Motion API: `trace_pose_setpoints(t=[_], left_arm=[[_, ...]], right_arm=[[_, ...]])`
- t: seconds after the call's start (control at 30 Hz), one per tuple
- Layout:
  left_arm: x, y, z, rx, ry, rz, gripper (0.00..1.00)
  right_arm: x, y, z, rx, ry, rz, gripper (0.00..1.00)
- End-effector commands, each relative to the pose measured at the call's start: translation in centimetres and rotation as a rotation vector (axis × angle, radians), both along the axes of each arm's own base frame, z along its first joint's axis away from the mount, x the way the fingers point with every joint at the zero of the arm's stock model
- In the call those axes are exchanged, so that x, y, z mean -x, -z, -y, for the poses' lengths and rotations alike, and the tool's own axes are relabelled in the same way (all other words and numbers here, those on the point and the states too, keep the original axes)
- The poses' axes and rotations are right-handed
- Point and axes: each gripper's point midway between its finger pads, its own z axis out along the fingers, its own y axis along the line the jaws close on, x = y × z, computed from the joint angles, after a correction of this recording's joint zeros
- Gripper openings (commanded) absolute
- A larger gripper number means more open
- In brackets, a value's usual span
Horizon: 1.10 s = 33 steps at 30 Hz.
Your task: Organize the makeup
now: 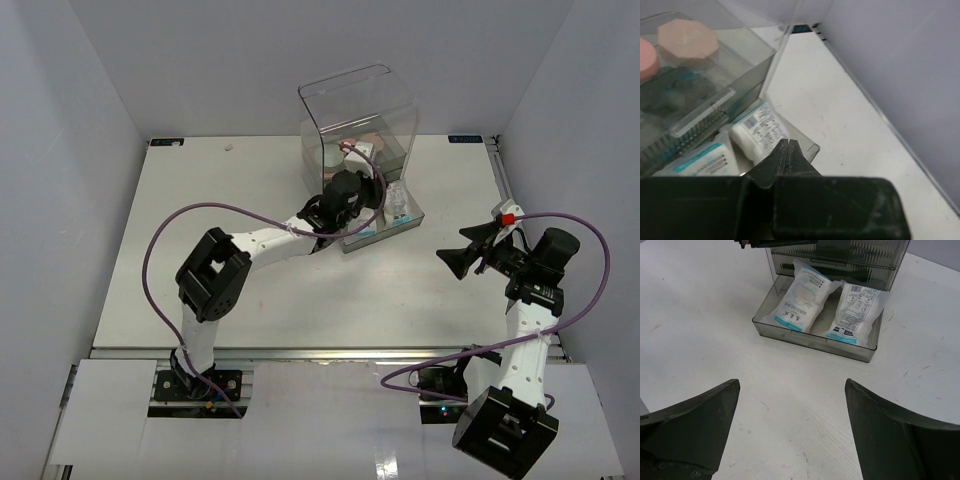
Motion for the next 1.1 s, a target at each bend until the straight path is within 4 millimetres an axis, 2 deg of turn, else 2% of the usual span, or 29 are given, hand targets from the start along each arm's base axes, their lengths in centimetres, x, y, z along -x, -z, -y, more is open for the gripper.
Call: trace_pose_setpoints(t=[0.0, 0.27, 0.43, 0.53, 0.67, 0.8, 0.93, 1.07], left_arm=[[-1.1, 4.2, -0.4, -0.16, 0.011, -0.114, 0.0], [-3.4, 7.7, -1.7, -0.355, -0.075, -0.086, 0.06], [-4.0, 10.8, -2.4, -0.421, -0.104, -0.108, 0.06], [-4.7, 13.0, -3.6, -0.476, -0.147, -0.116, 0.06], [-5.0, 15.2, -4.7, -0.512, -0.162, -0.149, 0.05], [-4.4, 16.4, -5.3, -0.508, -0.157, -0.188, 0.05], [-4.0, 15.1, -4.9, -0.465, -0.14, -0.183, 0.06], [-3.5, 10.6, -2.8, -0.342, -0.059, -0.134, 0.15]], right_arm=[[0.1, -0.6, -0.1, 0.007, -0.019, 0.035, 0.92], [0.0, -0.6, -0.1, 0.005, -0.019, 0.032, 0.92], [0.0, -0.4, 0.0, 0.003, -0.017, 0.028, 0.92], [0.0, -0.4, -0.1, 0.002, -0.018, 0.027, 0.92], [0.0, -0.4, 0.0, 0.002, -0.017, 0.025, 0.92], [0.0, -0.4, -0.1, 0.002, -0.019, 0.026, 0.92], [0.0, -0.4, -0.1, 0.001, -0.02, 0.027, 0.92], [0.0, -0.4, -0.1, 0.001, -0.02, 0.027, 0.92]])
